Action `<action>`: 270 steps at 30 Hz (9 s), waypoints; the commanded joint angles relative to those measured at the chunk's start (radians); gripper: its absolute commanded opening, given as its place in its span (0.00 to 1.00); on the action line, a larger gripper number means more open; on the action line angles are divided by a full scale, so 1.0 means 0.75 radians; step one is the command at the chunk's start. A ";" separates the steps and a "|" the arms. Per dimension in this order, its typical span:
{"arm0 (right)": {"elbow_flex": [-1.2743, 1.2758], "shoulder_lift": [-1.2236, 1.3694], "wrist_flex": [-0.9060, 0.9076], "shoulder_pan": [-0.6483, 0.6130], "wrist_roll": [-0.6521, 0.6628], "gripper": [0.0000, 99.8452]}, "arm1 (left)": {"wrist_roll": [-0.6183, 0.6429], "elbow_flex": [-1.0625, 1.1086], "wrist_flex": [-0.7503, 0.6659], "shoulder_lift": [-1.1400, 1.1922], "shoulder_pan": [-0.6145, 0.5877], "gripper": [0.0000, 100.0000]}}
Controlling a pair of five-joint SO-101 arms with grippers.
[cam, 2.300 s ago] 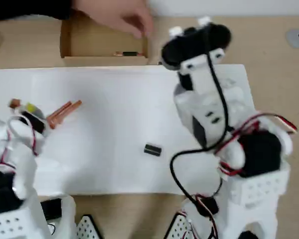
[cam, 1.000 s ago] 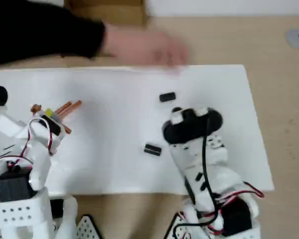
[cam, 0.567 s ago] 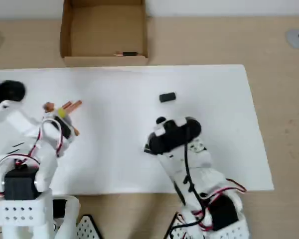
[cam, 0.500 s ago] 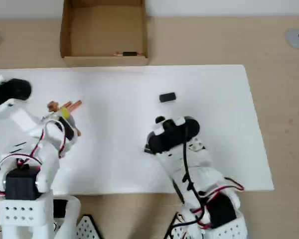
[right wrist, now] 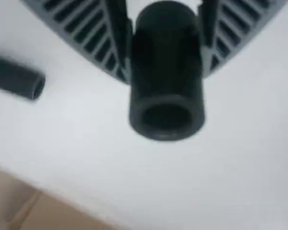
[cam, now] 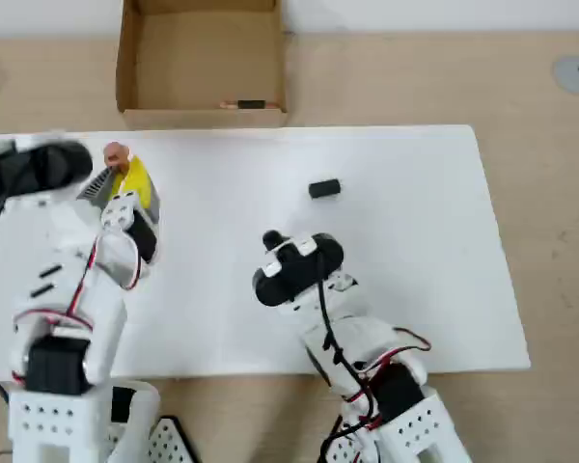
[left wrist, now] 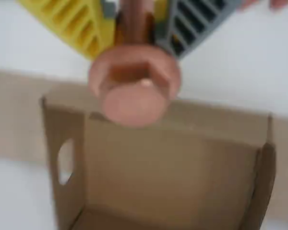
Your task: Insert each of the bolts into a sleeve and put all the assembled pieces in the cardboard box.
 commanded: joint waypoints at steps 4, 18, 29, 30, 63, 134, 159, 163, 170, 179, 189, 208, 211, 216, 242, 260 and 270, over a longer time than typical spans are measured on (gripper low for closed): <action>0.003 -0.140 -0.252 0.005 -0.010 0.01 | 0.025 0.383 -0.233 -0.574 0.018 0.01; 0.005 -0.036 -0.311 -0.224 -0.008 0.01 | 0.108 0.483 -0.284 -0.650 0.153 0.01; 0.019 0.124 -0.333 -0.224 -0.008 0.01 | 0.119 0.481 -0.194 -0.650 0.336 0.01; 0.019 0.124 -0.333 -0.224 -0.008 0.01 | 0.119 0.481 -0.188 -0.650 0.344 0.01; 0.019 0.124 -0.329 -0.224 -0.010 0.01 | 0.160 0.479 -0.151 -0.647 0.497 0.01; 0.015 0.114 -0.338 -0.222 -0.010 0.01 | -0.284 0.423 0.634 -0.647 0.769 0.07; -0.281 0.181 -0.323 0.189 0.110 0.01 | -0.215 0.495 0.250 -0.647 -0.503 0.07; -0.574 0.447 -0.260 0.275 0.117 0.01 | -0.194 0.493 0.209 -0.645 -0.616 0.08; -1.400 1.204 0.020 0.304 0.139 0.01 | -0.309 0.426 0.211 -0.576 -0.616 0.11; -2.233 1.873 0.348 0.261 0.301 0.01 | -0.237 -0.018 0.221 0.120 -0.610 0.10; -2.828 2.462 0.389 0.222 0.536 0.01 | -0.245 -0.180 0.221 0.504 -0.581 0.04; -3.528 3.352 0.319 0.165 0.720 0.01 | -0.239 -0.076 0.305 0.504 -0.464 0.03; -3.628 3.479 0.313 0.165 0.790 0.01 | -0.245 -0.049 0.305 0.504 -0.464 0.03; -3.806 3.636 0.319 0.165 0.890 0.01 | -0.245 -0.037 0.315 0.504 -0.464 0.03; -3.890 3.814 0.336 0.167 1.262 0.05 | -0.397 -0.037 0.442 0.502 -0.462 0.03; -4.023 3.810 0.522 0.163 1.281 0.14 | -0.397 -0.035 0.448 0.502 -0.471 0.03; -4.485 3.792 1.017 0.171 0.935 0.14 | -0.370 -0.039 0.446 0.508 -0.471 0.08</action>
